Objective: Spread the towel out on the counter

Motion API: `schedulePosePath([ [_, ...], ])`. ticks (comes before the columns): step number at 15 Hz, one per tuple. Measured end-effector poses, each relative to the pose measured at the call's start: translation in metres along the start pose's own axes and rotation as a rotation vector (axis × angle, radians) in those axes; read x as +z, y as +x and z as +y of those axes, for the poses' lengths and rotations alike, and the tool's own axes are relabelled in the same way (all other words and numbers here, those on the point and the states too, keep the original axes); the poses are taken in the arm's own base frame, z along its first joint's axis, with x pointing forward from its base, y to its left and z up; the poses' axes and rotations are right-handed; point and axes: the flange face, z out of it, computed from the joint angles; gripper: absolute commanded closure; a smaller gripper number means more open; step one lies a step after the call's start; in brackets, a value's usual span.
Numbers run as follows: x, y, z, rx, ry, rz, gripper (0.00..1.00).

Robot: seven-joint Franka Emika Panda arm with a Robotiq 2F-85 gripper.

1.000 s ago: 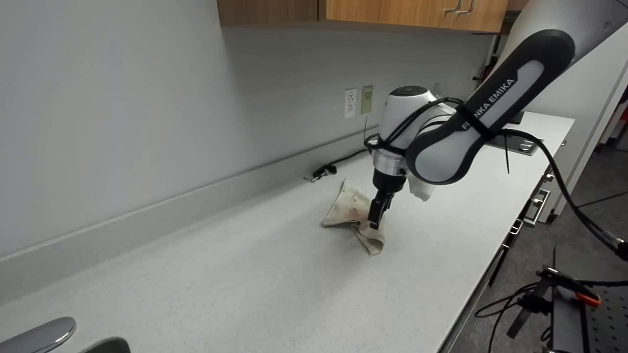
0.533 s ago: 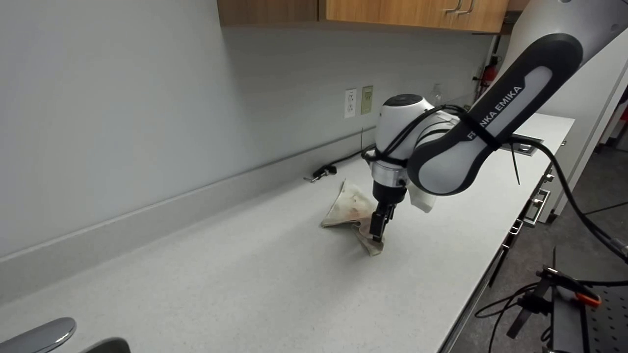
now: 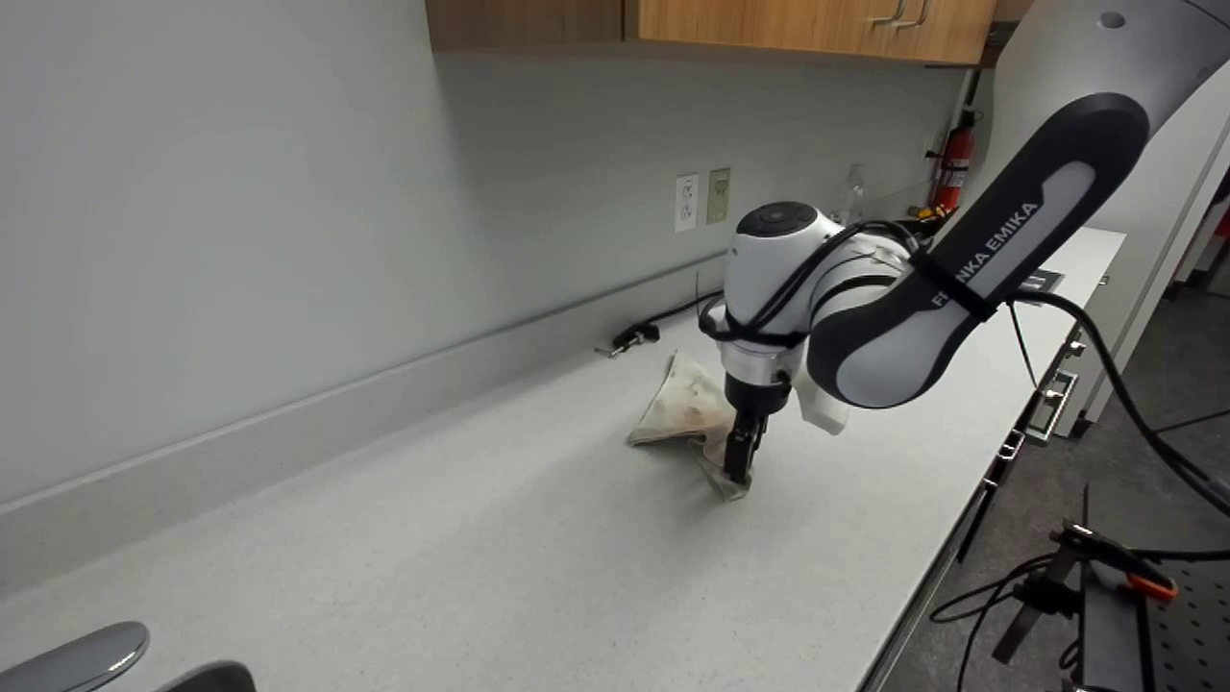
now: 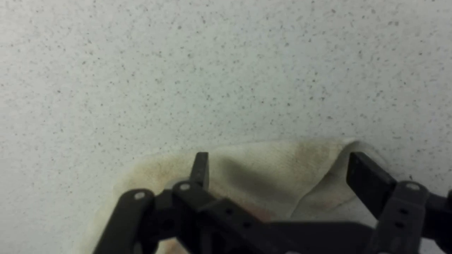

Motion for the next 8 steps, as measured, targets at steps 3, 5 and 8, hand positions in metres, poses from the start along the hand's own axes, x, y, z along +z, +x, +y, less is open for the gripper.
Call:
schedulePosePath([
  [3, 0.0044, 0.0015, 0.0025, -0.025, -0.038, 0.001, 0.00],
  [5, 0.0069, 0.0029, 0.0038, -0.035, -0.054, 0.002, 0.00],
  [8, 0.0113, 0.0044, 0.0046, -0.044, -0.064, 0.000, 0.26],
])
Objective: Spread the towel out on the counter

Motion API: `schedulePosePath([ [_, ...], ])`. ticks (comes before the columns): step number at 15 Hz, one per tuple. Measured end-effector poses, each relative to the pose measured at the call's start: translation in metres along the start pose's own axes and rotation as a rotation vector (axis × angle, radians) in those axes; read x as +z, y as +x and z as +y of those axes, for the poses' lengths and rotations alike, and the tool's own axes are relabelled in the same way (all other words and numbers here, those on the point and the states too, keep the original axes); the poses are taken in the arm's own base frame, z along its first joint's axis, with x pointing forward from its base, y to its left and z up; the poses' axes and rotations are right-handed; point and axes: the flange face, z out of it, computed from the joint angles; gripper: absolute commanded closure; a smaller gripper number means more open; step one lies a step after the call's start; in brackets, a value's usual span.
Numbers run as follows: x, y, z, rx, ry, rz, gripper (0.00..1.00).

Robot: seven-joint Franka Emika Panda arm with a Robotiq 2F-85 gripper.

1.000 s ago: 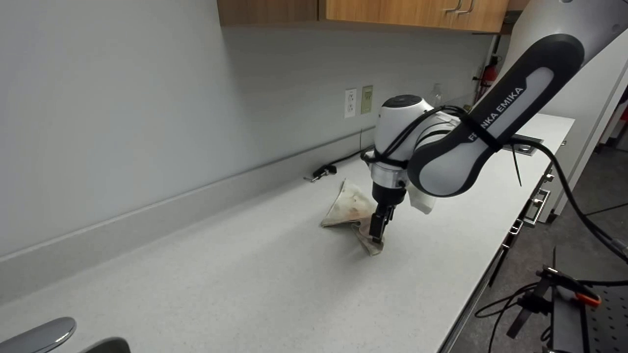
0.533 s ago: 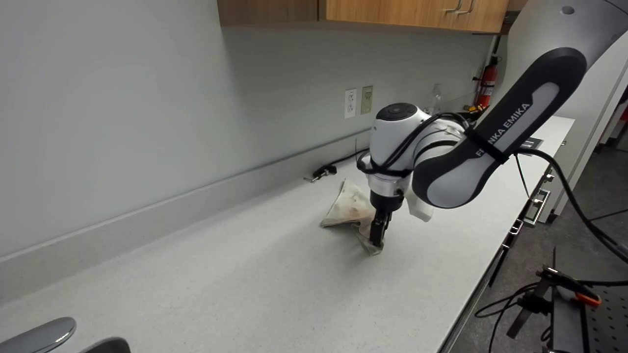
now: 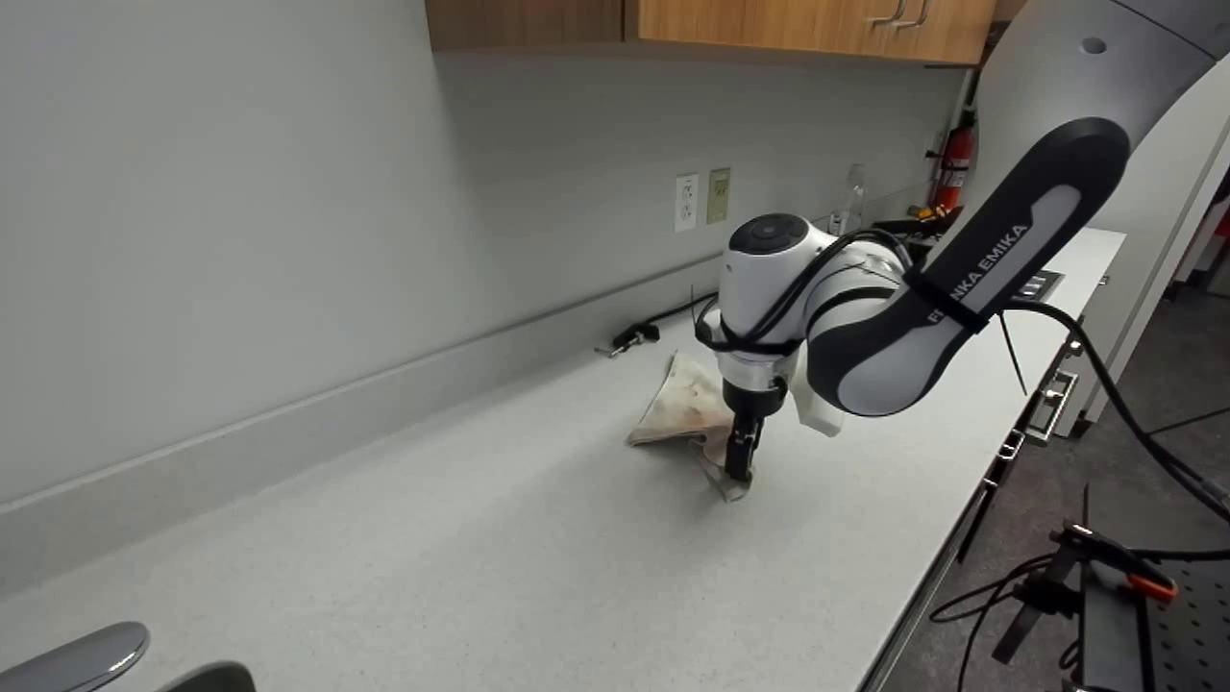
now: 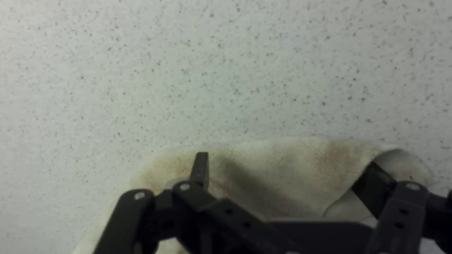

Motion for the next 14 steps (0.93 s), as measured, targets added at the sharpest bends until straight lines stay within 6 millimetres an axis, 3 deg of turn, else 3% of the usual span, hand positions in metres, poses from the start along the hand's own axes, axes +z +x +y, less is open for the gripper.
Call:
schedulePosePath([
  [2, 0.0019, 0.0007, 0.0002, -0.004, -0.004, -0.001, 0.29],
  [11, -0.0011, 0.0076, 0.0038, 0.000, -0.021, -0.021, 0.97],
  [14, -0.0012, 0.0082, 0.0065, 0.004, -0.027, -0.029, 1.00],
])
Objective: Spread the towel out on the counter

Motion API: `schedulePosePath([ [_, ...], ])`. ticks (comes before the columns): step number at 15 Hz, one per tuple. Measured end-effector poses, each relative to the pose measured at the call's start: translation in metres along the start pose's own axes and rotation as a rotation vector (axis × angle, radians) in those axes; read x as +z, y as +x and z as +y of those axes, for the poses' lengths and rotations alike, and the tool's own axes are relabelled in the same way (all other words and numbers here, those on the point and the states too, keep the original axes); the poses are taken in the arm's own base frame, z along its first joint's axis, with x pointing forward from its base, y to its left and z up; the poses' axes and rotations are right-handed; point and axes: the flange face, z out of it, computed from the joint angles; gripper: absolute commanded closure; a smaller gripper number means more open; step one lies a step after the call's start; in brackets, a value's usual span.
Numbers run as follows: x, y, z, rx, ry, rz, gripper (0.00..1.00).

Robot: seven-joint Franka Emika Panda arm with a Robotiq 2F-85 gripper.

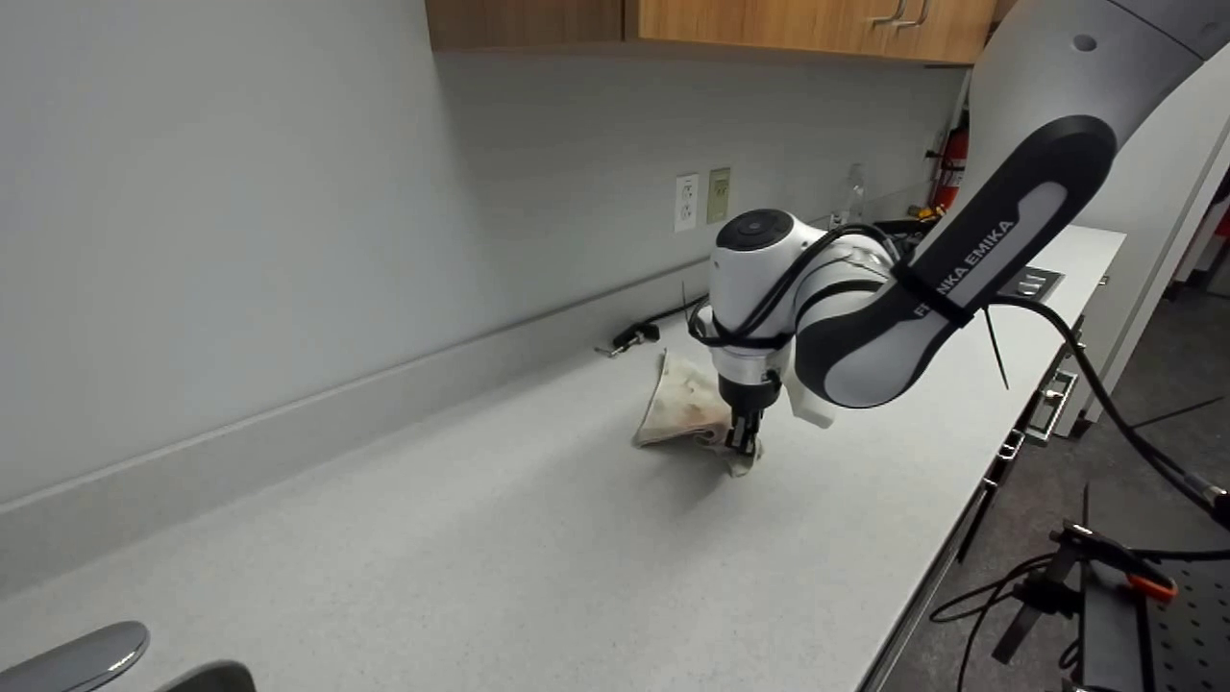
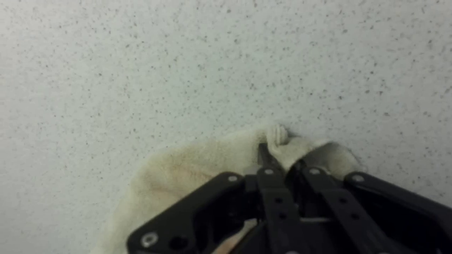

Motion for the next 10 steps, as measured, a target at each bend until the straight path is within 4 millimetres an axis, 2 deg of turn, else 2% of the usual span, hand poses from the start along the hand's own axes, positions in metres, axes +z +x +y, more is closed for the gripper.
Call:
schedulePosePath([
  [8, 0.0015, -0.0013, 0.0077, 0.013, -0.009, -0.014, 0.99],
  [10, -0.0034, -0.0007, 0.0104, 0.015, -0.007, -0.007, 0.99],
])
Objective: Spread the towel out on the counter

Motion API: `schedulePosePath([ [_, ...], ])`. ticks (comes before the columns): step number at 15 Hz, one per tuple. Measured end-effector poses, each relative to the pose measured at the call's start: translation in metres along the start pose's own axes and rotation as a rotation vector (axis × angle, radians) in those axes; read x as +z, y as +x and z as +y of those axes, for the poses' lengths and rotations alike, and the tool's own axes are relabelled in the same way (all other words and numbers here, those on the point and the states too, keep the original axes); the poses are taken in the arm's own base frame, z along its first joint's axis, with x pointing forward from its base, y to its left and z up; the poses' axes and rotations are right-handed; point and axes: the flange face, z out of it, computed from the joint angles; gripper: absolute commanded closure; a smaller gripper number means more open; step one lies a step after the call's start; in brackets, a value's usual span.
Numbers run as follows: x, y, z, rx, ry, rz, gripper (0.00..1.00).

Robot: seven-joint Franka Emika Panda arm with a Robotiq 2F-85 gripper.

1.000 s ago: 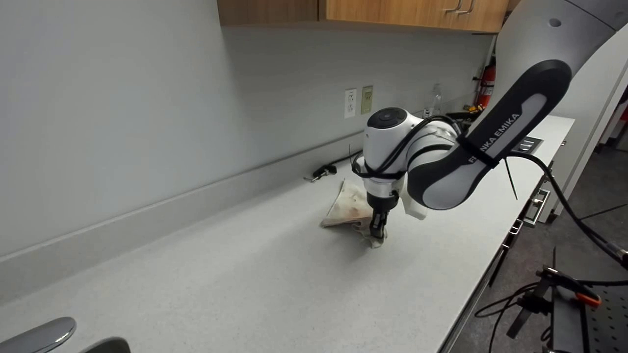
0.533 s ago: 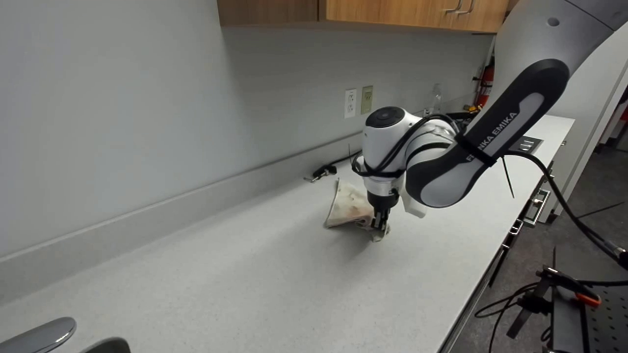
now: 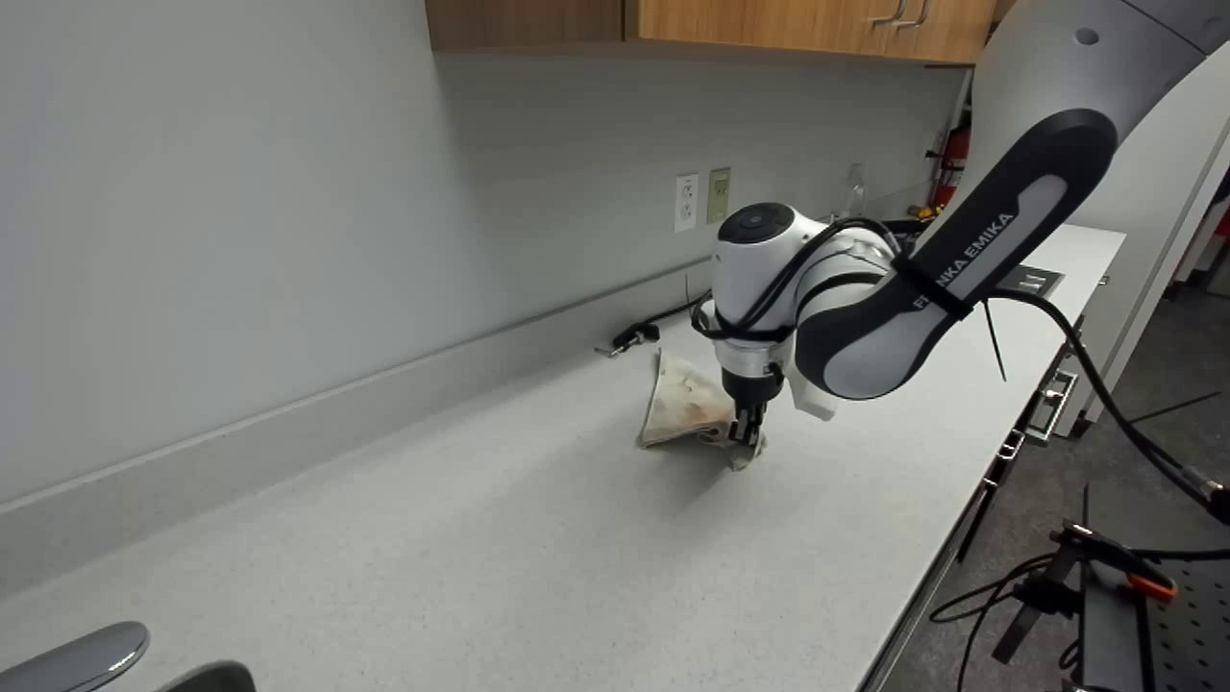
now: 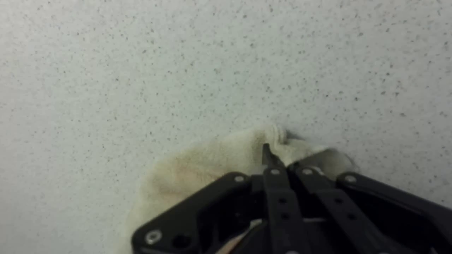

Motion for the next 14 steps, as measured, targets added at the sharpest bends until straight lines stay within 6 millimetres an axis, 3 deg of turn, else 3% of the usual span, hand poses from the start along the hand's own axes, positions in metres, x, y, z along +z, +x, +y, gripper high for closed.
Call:
schedulePosePath([
  [3, -0.031, 0.002, 0.011, -0.010, 0.027, 0.046, 0.99],
  [10, -0.169, -0.005, 0.057, -0.035, 0.157, 0.233, 0.99],
  [14, -0.222, -0.012, 0.067, -0.039, 0.190, 0.299, 0.99],
])
